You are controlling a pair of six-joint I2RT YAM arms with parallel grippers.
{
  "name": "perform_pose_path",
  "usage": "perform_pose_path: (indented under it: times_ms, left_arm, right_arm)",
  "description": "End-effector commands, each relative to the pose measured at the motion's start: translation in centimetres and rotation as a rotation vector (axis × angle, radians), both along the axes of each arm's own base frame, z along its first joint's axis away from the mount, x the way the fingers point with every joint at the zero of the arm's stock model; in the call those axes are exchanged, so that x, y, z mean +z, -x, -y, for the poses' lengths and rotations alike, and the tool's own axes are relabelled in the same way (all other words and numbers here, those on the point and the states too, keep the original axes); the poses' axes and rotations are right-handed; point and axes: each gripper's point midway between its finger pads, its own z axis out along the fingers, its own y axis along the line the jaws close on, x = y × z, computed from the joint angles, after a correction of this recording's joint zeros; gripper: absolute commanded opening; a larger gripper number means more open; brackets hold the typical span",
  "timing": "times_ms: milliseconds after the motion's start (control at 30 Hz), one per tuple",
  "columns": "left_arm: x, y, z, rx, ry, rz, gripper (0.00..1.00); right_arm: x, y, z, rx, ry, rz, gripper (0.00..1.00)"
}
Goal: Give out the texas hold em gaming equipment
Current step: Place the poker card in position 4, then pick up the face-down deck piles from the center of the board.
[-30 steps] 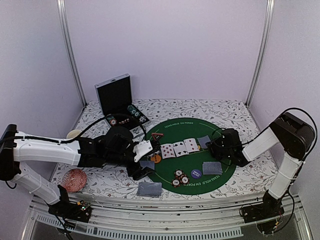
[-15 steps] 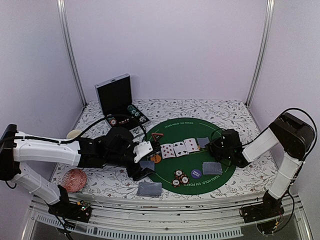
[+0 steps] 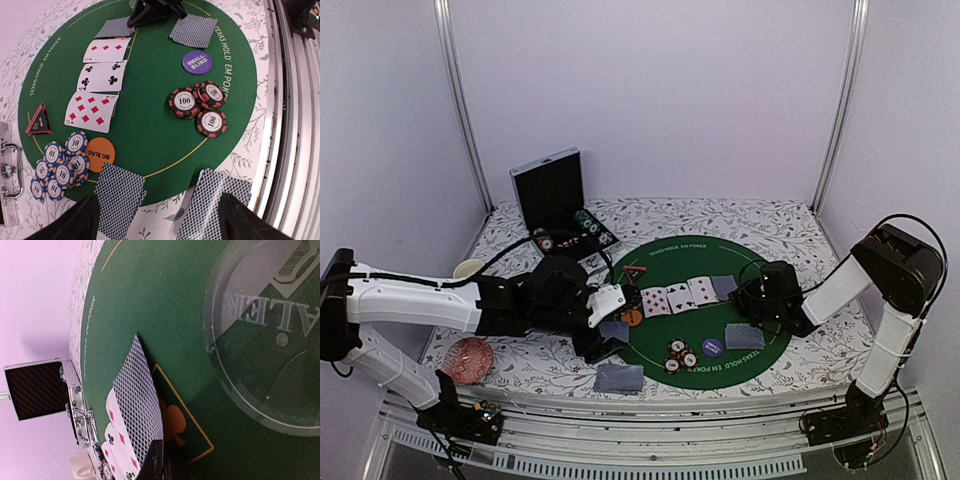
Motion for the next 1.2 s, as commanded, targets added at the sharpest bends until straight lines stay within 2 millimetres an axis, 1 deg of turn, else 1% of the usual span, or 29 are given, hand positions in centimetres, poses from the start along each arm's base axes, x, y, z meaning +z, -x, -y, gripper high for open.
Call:
perform_pose_path:
  times_ms: [0, 100, 200, 233, 300, 433, 533, 600, 700, 767, 967, 1167]
  left_arm:
    - [0.8, 0.6, 0.5, -0.023, 0.008, 0.015, 0.84]
    - [0.8, 0.6, 0.5, -0.029, 0.009, 0.018, 0.84]
    - [0.8, 0.8, 0.5, -0.036, 0.001, 0.019, 0.84]
    - [0.7, 0.9, 0.5, -0.042, -0.003, 0.021, 0.84]
    - [0.6, 1.3, 0.4, -0.064, -0.021, 0.025, 0.85]
    - [0.0, 3.4, 0.1, -0.167, -0.096, 0.01, 0.88]
    - [-0.6, 4.8, -0.3, -0.247, -0.155, 0.003, 0.92]
    - [-1.1, 5.6, -0.7, -0.299, -0.191, -0.006, 0.98]
    - [-2.2, 5.4, -1.0, -0.321, -0.261, 0.012, 0.98]
    - [-2.9, 5.1, -0.9, -0.33, -0.298, 0.019, 0.98]
    - [-5.0, 5.2, 0.1, -0.378, -0.356, -0.01, 0.98]
    - [-7.2, 5.4, 0.0, -0.399, -0.406, -0.049, 0.98]
  right_arm:
    - [-0.6, 0.0, -0.4, 0.021, 0.016, -0.005, 0.03]
    - [-0.5, 0.0, -0.4, 0.028, 0.021, 0.001, 0.04]
    - [-0.2, 0.1, -0.3, 0.026, 0.019, 0.005, 0.11]
    - [-0.1, 0.2, -0.3, 0.026, 0.017, 0.009, 0.15]
    - [0.4, 0.3, -0.2, 0.028, 0.015, 0.018, 0.28]
    - [1.5, 0.7, -0.3, 0.052, 0.022, 0.038, 0.48]
    - [2.2, 1.2, -0.1, 0.076, 0.039, 0.054, 0.65]
    - [2.8, 1.5, -0.1, 0.101, 0.052, 0.067, 0.75]
    - [4.2, 1.9, -0.3, 0.148, 0.079, 0.099, 0.88]
    - [5.3, 2.1, -0.3, 0.186, 0.122, 0.136, 1.0]
    - [7.9, 2.9, 0.1, 0.246, 0.204, 0.211, 0.99]
    - [10.5, 3.5, 0.7, 0.268, 0.244, 0.283, 0.99]
